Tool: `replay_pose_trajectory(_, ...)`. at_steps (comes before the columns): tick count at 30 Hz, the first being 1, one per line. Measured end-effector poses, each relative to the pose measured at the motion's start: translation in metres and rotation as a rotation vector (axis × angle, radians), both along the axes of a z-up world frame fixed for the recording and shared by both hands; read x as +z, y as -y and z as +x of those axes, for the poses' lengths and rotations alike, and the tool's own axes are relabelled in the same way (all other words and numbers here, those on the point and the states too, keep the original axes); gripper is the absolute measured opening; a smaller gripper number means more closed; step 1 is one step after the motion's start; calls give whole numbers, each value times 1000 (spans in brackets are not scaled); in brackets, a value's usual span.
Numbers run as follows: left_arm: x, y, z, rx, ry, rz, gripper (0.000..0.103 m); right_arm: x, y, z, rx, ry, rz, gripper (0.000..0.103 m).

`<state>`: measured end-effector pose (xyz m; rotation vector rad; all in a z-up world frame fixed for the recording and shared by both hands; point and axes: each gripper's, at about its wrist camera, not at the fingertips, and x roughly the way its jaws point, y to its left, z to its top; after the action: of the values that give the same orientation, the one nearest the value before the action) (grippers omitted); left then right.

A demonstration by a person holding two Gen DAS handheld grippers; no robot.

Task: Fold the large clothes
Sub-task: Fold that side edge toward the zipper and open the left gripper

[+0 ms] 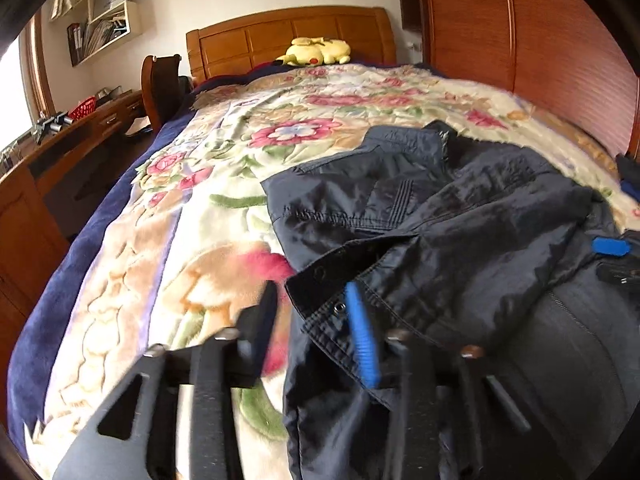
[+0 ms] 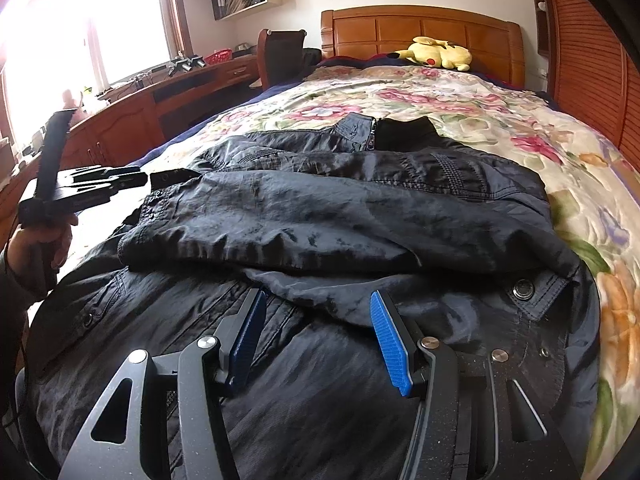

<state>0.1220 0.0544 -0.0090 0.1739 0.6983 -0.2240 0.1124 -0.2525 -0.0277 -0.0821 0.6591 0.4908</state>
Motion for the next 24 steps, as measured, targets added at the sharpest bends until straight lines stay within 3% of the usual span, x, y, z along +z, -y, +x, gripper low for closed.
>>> replay_pose_trajectory(2, 5, -2, -8, -3, 7, -22, 60, 0, 0, 1, -2, -2, -1, 56)
replay_pose_trajectory(5, 15, -3, -25, -2, 53, -50, 77, 0, -1, 2, -3, -2, -1, 56)
replay_pose_trajectory(10, 29, -2, -56, 16, 105, -73, 82, 0, 0, 1, -5, -1, 1, 56)
replay_pose_trajectory(14, 35, 4, -83, 13, 144, -45, 83, 1, 0, 1, -15, 6, 1, 56)
replay_pose_trajectory(24, 37, 9, -138, -19, 134, -36, 85, 16, 3, -25, -75, 76, -45, 56)
